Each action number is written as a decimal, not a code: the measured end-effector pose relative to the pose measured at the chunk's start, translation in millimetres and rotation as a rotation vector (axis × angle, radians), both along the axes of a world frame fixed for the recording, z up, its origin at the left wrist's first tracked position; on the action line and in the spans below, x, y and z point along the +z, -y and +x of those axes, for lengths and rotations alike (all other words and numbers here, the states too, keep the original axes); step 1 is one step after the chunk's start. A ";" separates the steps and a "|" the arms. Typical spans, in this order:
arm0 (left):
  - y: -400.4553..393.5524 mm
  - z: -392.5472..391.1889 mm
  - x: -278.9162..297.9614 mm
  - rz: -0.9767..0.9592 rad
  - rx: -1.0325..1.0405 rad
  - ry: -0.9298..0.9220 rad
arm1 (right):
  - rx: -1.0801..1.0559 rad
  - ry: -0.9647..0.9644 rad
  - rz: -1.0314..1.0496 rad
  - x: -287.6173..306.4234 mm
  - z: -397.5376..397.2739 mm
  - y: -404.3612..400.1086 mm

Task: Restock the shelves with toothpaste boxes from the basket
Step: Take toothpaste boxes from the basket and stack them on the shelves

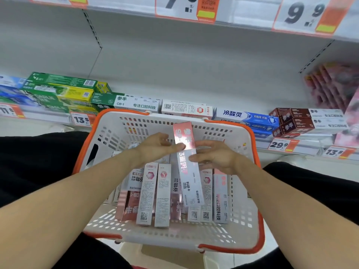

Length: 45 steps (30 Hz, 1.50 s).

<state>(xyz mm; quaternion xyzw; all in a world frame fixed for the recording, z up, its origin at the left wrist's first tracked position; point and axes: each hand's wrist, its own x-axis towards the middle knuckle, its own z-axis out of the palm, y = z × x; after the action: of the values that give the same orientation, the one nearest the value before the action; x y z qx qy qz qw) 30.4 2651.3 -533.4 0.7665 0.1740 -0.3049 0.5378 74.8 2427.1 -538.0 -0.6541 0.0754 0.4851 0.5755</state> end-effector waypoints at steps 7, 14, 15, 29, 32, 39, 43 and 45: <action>8.5 2.7 9.5 -0.194 0.201 -0.004 | -0.012 -0.066 0.072 -2.6 -1.5 -0.3; -6.3 -7.8 -1.2 -0.016 0.159 -0.087 | 0.237 0.541 -0.748 -55.2 -4.5 29.4; -6.3 -9.2 -3.1 -0.011 0.146 -0.100 | 0.353 0.591 -0.804 -58.1 -6.6 30.2; 10.1 -11.0 -4.6 -0.078 0.046 -0.118 | 0.238 0.567 -0.630 -16.3 15.2 24.2; 14.1 -11.3 -4.5 -0.087 0.054 -0.108 | 0.327 0.565 -0.762 -17.8 9.4 21.7; 15.4 -12.8 0.3 -0.122 0.075 -0.078 | 0.226 0.512 -0.853 -1.9 8.9 24.5; 16.8 -10.4 9.0 -0.146 0.067 -0.038 | 0.111 0.352 -0.612 34.8 28.7 40.1; 17.4 -7.8 16.8 -0.187 0.058 -0.012 | 0.022 0.301 -0.490 56.1 38.8 49.9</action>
<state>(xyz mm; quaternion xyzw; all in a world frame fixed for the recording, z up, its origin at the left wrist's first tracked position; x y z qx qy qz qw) 22.6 2634.0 -516.6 0.7060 0.1699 -0.3086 0.6144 113.6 2377.2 -482.0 -0.8391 0.0967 0.3559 0.3997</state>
